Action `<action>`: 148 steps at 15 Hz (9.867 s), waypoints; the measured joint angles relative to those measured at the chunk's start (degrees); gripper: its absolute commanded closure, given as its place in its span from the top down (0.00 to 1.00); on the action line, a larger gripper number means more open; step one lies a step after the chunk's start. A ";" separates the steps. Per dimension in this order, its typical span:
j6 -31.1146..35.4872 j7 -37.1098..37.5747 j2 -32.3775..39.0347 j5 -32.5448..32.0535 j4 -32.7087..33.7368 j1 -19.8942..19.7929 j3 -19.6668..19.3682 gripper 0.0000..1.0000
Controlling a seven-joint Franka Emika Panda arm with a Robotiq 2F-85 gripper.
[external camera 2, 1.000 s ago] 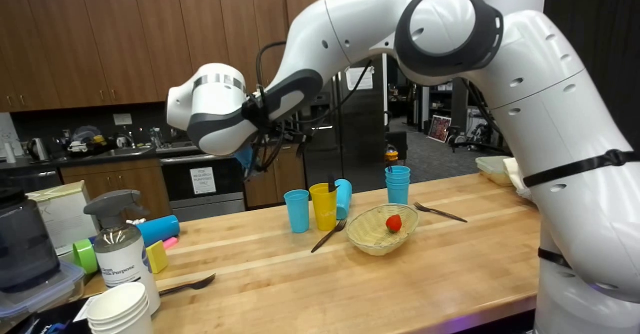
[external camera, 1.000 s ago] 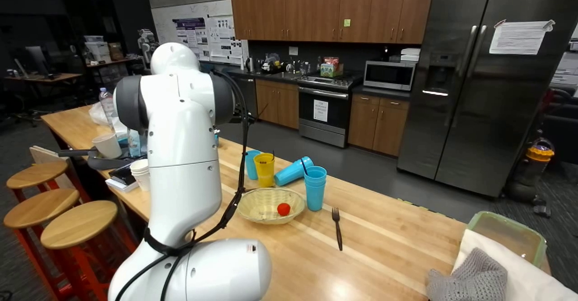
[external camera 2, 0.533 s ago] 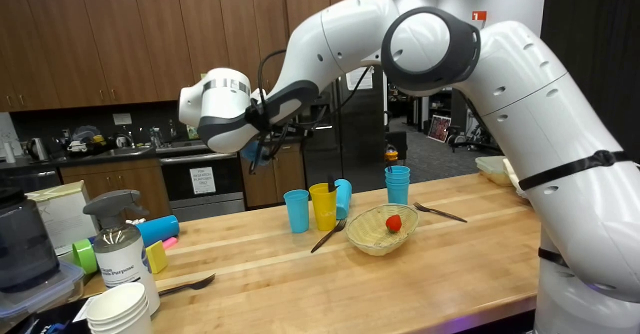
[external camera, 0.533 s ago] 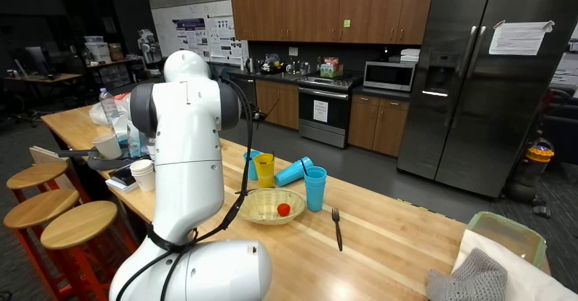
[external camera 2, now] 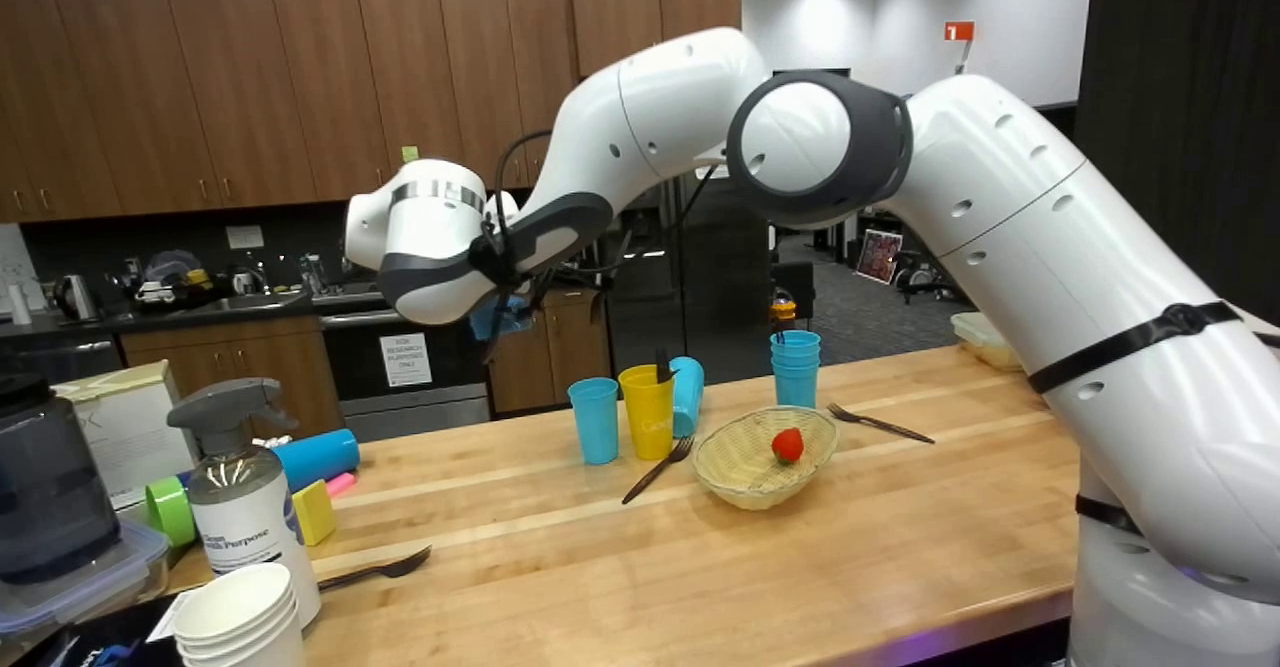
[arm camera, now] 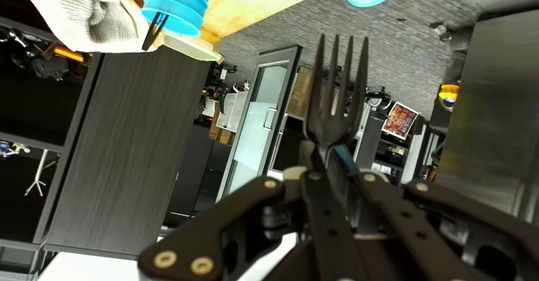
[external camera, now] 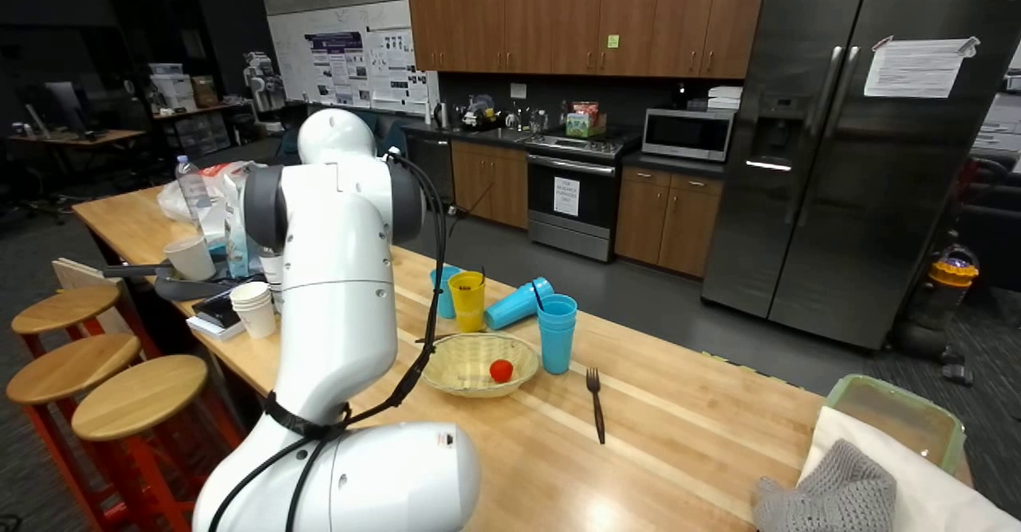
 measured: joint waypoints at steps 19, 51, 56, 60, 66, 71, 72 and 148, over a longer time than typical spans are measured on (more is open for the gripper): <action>-4.54 -19.60 6.93 10.04 13.13 4.94 -3.90 0.42; 10.31 -27.78 9.45 17.15 18.10 0.71 4.04 1.00; 6.07 -35.23 9.39 21.03 18.09 -1.23 5.92 1.00; -0.70 -44.08 9.22 21.21 18.19 -1.48 6.43 1.00; -5.97 -52.53 9.17 21.21 18.46 -1.48 6.66 1.00; -5.99 -55.52 9.17 22.60 19.17 -1.80 7.68 1.00; -5.96 -55.53 9.17 23.40 19.41 -1.98 8.00 1.00; -16.54 -27.33 13.69 45.94 15.97 -2.15 9.93 1.00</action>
